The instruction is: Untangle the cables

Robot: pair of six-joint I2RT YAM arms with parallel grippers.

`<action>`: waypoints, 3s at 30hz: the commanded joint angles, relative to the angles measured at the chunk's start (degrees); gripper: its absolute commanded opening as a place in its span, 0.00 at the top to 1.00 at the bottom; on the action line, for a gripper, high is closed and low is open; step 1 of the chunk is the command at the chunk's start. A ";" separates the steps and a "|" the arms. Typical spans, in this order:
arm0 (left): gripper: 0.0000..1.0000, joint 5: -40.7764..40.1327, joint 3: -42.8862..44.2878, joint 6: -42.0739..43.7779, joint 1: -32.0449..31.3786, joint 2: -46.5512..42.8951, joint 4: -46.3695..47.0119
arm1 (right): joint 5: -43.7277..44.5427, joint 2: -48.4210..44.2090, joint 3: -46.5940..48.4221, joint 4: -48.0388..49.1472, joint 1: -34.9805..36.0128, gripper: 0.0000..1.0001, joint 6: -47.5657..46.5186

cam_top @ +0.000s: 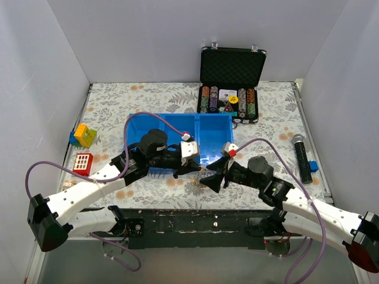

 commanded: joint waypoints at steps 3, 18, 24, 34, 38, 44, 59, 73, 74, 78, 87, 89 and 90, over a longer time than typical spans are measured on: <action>1.00 2.49 1.54 -1.03 -0.19 -1.88 -2.53 | 2.48 2.18 2.69 12.64 0.28 0.17 -1.35; 1.00 2.14 4.79 -3.57 -0.19 -1.35 -1.84 | -4.63 12.71 5.51 17.21 0.64 0.34 1.63; 1.00 -0.40 12.16 -4.54 -0.28 -0.39 -1.13 | -6.75 16.85 2.52 20.46 0.72 0.43 3.39; 1.00 -7.08 30.35 -3.41 -0.28 2.43 -2.63 | -4.38 22.65 -2.83 19.76 1.25 0.39 2.87; 1.00 -11.56 36.15 -1.39 -0.28 2.08 -2.01 | -2.62 23.62 -4.42 19.15 1.69 0.35 2.78; 1.00 -20.34 41.69 4.24 -0.19 0.93 1.50 | -0.78 25.11 -5.04 16.78 2.75 0.34 1.64; 0.91 -40.57 46.29 19.36 -0.28 -0.29 32.18 | 1.07 27.58 -2.32 11.41 3.98 0.33 0.32; 0.87 -59.04 6.22 17.53 3.39 -12.51 37.55 | 1.42 22.31 -1.26 8.42 4.68 0.35 0.84; 0.88 -57.47 4.89 15.95 5.41 -12.78 36.85 | 1.42 21.87 -1.26 8.42 4.77 0.35 0.93; 0.90 -51.84 2.07 9.00 18.31 -10.41 35.35 | 1.43 20.55 -1.26 8.07 5.03 0.35 1.28; 0.89 -42.69 0.57 1.35 27.85 -4.00 34.38 | 2.13 18.79 -2.40 7.54 5.12 0.35 1.28; 0.90 -41.72 1.36 0.56 27.93 -3.03 33.68 | 2.13 18.61 -2.67 7.72 5.21 0.35 1.46; 0.90 -41.37 1.36 0.38 27.93 -2.50 33.76 | 2.21 18.52 -2.75 7.72 5.21 0.35 1.46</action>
